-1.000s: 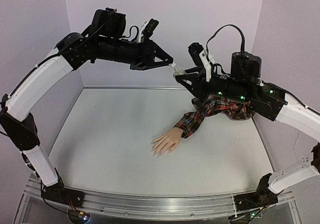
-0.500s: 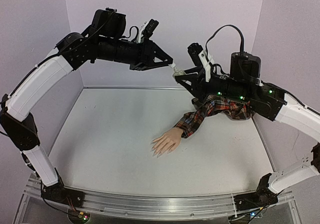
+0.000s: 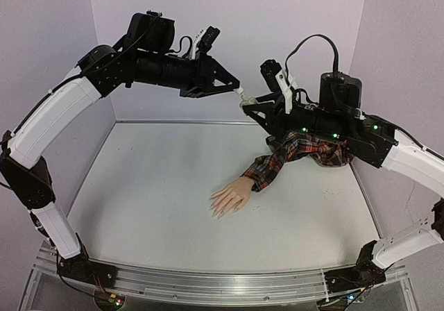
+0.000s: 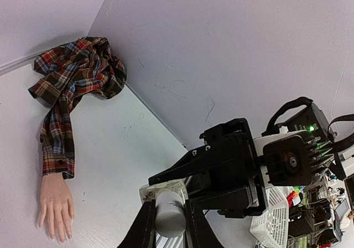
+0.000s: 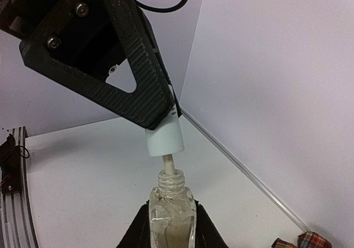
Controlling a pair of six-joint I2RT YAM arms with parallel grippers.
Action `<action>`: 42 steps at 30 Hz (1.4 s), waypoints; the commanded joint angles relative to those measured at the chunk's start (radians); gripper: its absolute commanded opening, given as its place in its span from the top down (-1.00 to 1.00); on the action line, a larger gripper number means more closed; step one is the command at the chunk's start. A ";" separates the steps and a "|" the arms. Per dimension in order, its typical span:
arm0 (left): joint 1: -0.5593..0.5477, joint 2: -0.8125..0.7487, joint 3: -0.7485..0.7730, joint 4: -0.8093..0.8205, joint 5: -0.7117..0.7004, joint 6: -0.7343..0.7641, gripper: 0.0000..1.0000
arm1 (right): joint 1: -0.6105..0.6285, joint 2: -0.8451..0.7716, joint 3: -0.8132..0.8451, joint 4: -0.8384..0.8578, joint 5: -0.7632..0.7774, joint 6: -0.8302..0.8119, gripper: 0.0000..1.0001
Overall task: Paint the nails
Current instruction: Pick up the nail polish bottle cap from the nail polish bottle, then paint the nail with the hand.
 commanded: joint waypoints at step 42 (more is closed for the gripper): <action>-0.001 -0.120 -0.090 0.093 -0.074 0.048 1.00 | 0.001 -0.172 -0.140 0.064 0.094 0.007 1.00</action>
